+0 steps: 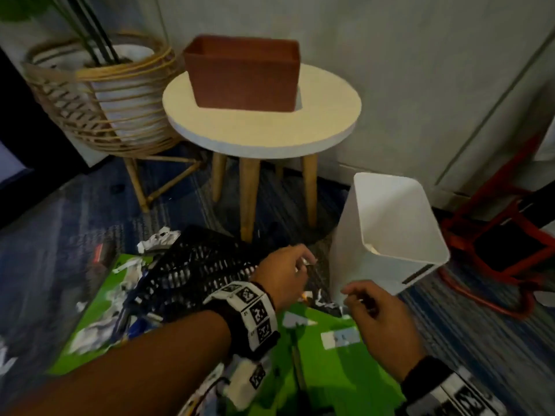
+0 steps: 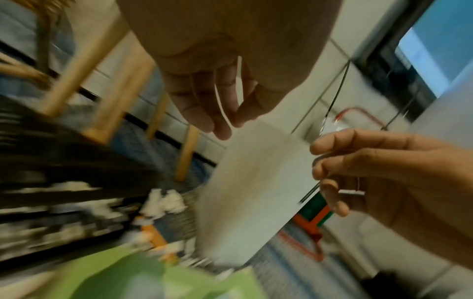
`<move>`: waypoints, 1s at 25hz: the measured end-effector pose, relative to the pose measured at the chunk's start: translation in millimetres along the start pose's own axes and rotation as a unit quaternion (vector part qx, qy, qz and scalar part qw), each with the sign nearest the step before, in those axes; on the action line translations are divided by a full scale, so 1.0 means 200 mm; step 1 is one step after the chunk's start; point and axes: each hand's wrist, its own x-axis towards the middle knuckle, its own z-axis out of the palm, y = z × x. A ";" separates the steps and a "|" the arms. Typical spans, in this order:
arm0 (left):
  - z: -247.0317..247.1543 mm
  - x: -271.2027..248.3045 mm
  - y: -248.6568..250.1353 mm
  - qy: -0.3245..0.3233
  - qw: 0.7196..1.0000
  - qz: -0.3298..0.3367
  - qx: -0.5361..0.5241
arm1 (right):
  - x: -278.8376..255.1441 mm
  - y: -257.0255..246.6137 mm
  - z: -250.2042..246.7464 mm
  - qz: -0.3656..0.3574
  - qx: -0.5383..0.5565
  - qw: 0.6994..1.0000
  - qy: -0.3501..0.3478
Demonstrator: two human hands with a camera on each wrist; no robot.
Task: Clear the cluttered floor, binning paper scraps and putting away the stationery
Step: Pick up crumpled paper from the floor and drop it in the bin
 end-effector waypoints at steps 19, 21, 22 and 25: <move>0.09 -0.65 -1.27 -0.204 0.945 -0.128 0.222 | 0.12 0.32 1.46 0.034 -0.478 0.825 -0.300; 0.12 -0.66 -1.29 -0.164 0.952 -0.135 0.219 | 0.12 0.35 1.46 0.069 -0.495 0.811 -0.305; 0.13 -0.66 -1.28 -0.163 0.948 -0.134 0.239 | 0.12 0.37 1.46 0.081 -0.501 0.805 -0.308; 0.20 -0.67 -1.35 -0.177 0.933 -0.127 0.286 | 0.12 0.41 1.44 0.071 -0.501 0.799 -0.324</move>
